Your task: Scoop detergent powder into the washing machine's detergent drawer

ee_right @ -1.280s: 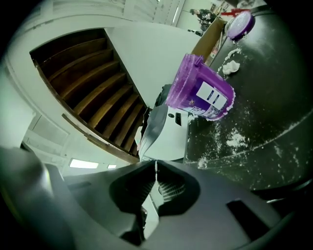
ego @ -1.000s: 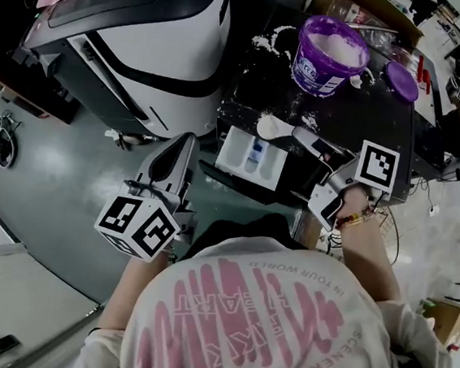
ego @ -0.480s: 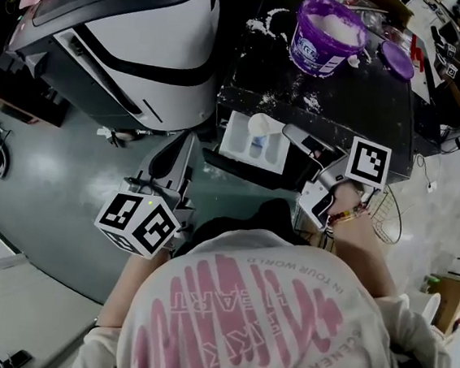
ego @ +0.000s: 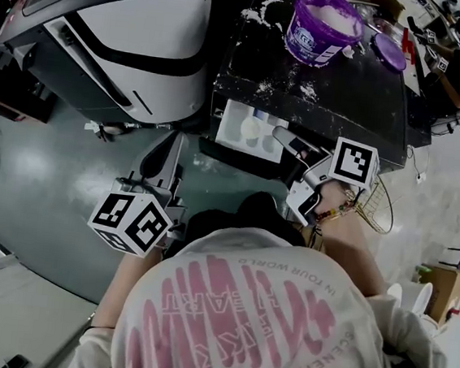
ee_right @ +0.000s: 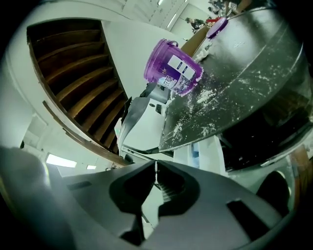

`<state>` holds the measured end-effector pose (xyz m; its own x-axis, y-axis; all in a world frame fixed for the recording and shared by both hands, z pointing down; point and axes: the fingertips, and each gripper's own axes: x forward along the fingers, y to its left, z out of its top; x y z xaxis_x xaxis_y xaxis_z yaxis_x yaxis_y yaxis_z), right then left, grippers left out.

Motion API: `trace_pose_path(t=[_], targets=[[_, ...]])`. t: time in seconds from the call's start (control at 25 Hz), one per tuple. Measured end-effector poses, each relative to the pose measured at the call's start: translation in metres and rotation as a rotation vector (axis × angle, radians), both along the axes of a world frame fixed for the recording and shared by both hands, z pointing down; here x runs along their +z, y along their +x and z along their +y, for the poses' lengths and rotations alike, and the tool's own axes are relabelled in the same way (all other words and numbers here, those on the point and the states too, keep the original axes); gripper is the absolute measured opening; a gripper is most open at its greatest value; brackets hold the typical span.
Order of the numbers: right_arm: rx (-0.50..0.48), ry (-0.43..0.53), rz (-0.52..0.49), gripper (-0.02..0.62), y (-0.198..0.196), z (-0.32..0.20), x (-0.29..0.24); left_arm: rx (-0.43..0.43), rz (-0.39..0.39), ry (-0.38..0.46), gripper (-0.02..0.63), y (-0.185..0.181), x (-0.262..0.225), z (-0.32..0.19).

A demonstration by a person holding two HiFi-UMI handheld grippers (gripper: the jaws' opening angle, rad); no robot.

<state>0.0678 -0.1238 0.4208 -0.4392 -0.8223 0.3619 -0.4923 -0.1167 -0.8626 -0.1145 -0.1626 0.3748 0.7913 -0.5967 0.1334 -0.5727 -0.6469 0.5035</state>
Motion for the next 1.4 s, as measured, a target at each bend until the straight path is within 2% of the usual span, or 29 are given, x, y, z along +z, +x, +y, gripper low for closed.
trace_pose_path(t=[0.2, 0.48, 0.84, 1.16, 1.4], targets=[[0.0, -0.024, 0.053, 0.006, 0.001, -0.007, 0.012, -0.021, 0.002, -0.025, 0.002, -0.009, 0.007, 0.004], [-0.056, -0.043, 0.106, 0.006, -0.004, -0.022, 0.018, -0.082, 0.011, -0.035, 0.002, -0.022, 0.006, -0.005], [-0.18, -0.089, 0.151, 0.006, -0.01, -0.041, 0.031, -0.185, 0.022, -0.071, 0.002, -0.027, 0.01, -0.012], [-0.313, -0.093, 0.277, 0.006, -0.018, -0.051, 0.038, -0.266, 0.034, -0.091, 0.002, -0.029, 0.012, -0.006], [-0.44, -0.081, 0.44, 0.006, -0.022, -0.053, 0.048, -0.335, 0.042, -0.097, 0.002, -0.037, 0.013, 0.003]])
